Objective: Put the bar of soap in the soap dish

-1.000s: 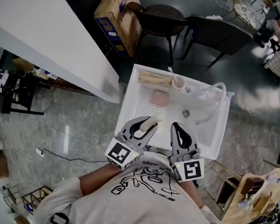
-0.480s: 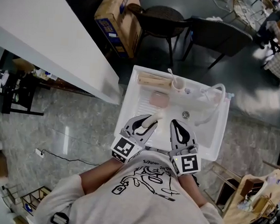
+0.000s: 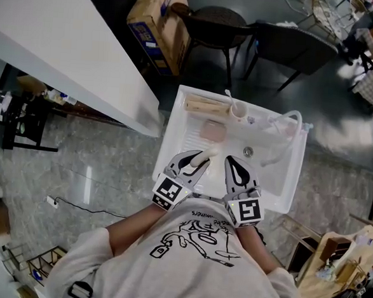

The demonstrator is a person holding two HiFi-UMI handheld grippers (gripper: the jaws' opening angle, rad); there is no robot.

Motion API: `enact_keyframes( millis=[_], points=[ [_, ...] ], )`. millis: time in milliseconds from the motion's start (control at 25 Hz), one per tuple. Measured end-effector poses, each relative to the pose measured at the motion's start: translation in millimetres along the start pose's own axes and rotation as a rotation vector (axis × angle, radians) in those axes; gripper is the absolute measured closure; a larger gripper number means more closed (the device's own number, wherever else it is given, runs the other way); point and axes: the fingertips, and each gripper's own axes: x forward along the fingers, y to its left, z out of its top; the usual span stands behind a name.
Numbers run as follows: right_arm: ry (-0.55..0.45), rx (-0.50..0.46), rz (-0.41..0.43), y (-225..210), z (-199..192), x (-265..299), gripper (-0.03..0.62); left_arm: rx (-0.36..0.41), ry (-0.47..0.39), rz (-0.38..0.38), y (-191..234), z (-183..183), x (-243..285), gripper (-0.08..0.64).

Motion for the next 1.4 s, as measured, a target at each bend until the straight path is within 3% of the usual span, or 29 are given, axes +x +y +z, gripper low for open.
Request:
enact_keyframes(
  millis=[320,840,1400],
  points=[
    [0.037,-0.035,-0.002,-5,-26,8,0.571,0.033,0.037,0.004,6,-22,10,0.457],
    [0.141,-0.007,0.005,-4,-68,11,0.571,0.015,0.080,0.022,13,-46,23,0.457],
    [0.158,-0.008,0.035,-3,-96,33,0.571,0.039,0.159,0.022,21,-86,36,0.457]
  ],
)
